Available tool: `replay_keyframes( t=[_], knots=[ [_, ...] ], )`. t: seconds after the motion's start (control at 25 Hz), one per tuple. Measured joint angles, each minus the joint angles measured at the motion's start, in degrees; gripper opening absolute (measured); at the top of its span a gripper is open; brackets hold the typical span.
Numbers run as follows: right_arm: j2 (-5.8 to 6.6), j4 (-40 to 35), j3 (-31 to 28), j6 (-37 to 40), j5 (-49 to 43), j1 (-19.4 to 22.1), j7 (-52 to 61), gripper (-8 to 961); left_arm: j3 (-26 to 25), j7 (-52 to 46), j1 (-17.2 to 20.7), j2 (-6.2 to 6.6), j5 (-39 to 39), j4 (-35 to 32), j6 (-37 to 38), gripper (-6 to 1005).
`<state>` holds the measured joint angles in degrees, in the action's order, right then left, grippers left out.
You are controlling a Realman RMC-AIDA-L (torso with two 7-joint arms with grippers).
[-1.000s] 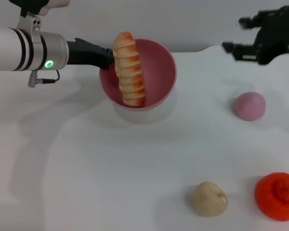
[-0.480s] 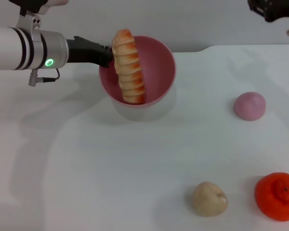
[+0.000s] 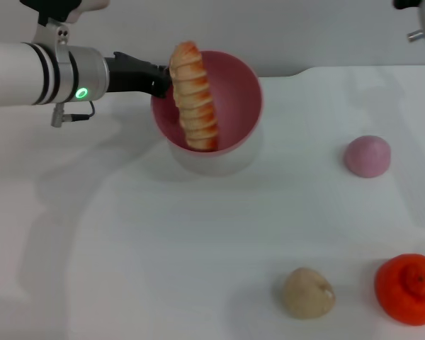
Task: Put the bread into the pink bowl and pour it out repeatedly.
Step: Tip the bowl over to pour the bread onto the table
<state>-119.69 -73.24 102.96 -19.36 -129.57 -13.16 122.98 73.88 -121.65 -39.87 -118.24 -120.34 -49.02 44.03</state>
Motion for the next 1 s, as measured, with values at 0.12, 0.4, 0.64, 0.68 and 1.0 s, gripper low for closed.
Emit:
replay_keyframes(
  t=[0.12, 0.4, 0.64, 0.68, 1.0],
  knots=[
    [0.20, 2.6, 0.7, -6.5, 0.0, 0.6, 5.9, 618, 1.6, 0.4, 0.1, -0.04, 1.9, 0.4, -1.2, 111],
    [0.42, 7.5, 0.3, -14.4, 0.0, 1.7, 13.5, 617, 8.4, 1.4, 0.4, -0.13, 8.0, 0.7, -5.6, 112],
    [0.50, 11.5, -1.5, -19.9, 0.0, 2.4, 18.7, 617, 17.8, 4.6, 0.3, -0.32, 15.7, 0.6, -11.0, 112],
    [0.51, 12.2, -1.8, -20.7, 0.0, 2.5, 19.9, 617, 19.5, 5.0, 0.3, -0.36, 16.6, 0.5, -12.1, 112],
    [0.51, 16.2, -2.4, -24.8, 0.0, 2.6, 23.4, 617, 32.9, 8.5, 0.1, -0.73, 22.5, -1.2, -21.3, 113]
  ],
)
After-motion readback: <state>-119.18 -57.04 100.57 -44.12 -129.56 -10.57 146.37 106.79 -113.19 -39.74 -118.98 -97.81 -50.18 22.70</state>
